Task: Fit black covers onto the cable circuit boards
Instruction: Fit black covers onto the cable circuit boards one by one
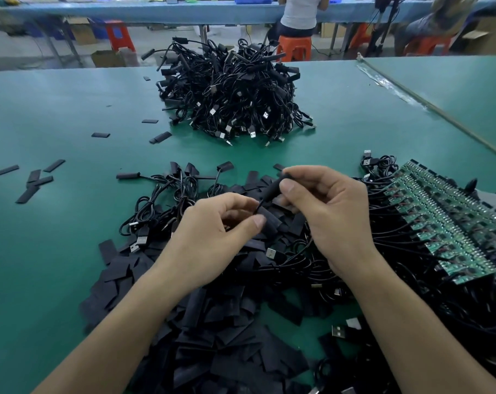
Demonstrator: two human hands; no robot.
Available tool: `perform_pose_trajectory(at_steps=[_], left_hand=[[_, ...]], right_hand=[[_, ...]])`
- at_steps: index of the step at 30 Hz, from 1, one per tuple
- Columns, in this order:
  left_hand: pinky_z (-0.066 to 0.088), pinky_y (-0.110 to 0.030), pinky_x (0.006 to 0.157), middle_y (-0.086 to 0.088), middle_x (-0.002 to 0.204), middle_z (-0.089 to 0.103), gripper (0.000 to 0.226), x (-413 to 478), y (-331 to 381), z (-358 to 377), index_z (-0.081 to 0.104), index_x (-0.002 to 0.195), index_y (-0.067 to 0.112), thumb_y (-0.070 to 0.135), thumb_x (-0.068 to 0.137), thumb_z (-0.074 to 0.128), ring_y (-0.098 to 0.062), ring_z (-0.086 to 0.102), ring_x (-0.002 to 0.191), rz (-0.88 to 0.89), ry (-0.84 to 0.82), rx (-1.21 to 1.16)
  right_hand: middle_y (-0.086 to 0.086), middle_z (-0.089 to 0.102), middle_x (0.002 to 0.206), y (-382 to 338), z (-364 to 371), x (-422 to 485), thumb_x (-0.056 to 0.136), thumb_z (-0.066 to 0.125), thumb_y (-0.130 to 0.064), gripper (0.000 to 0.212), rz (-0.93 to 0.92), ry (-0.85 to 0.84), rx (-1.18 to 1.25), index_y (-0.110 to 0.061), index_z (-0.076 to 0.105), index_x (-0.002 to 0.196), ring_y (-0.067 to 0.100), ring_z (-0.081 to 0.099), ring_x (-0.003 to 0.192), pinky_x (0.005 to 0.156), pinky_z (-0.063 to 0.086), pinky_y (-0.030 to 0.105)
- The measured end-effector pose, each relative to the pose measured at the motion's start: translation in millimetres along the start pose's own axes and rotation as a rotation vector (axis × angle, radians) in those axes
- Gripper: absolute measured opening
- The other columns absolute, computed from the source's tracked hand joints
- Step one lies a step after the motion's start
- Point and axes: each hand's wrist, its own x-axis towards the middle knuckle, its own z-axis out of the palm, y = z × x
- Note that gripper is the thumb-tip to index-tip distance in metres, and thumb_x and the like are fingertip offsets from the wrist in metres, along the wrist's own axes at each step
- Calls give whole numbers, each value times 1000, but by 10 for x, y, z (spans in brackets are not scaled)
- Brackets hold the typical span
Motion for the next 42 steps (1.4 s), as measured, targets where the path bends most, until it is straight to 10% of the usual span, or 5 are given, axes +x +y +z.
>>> perform_pose_trajectory(at_steps=[8,14,25,34,42], left_hand=[[47,-28,54,16,60,65,39,17,21,-187,68,76,34,70,83,53,-4,59,55,65,382,348],[37,-31,88,-4,108,57,48,156,-224,-428,54,140,11,36,100,54,-25,55,103,-145,425,490],[39,-45,107,-2,131,59,38,115,-223,-312,67,124,22,29,87,72,-26,52,124,-35,303,591],[40,-30,106,13,123,65,27,57,-135,-198,70,117,27,26,89,70,-10,55,121,87,214,490],[49,-39,93,13,107,68,19,6,-71,-70,72,107,28,29,88,72,-10,61,96,68,197,471]], right_hand=[[2,75,72,18,-26,0,87,73,-9,8,200,56,-32,-16,73,93,13,72,65,57,51,20],[-16,72,83,-253,-128,-7,87,75,-26,21,63,-81,-695,-24,76,107,-7,67,78,76,53,10],[-11,51,98,-561,-263,25,88,66,-52,26,288,28,-1266,-41,64,111,18,50,104,109,17,63],[-13,62,84,-456,-301,44,84,68,-51,19,175,157,-1245,-32,67,87,16,46,87,99,24,54],[-19,64,75,-594,-250,34,76,83,-10,22,-124,-57,-835,-27,76,90,-2,62,70,69,48,6]])
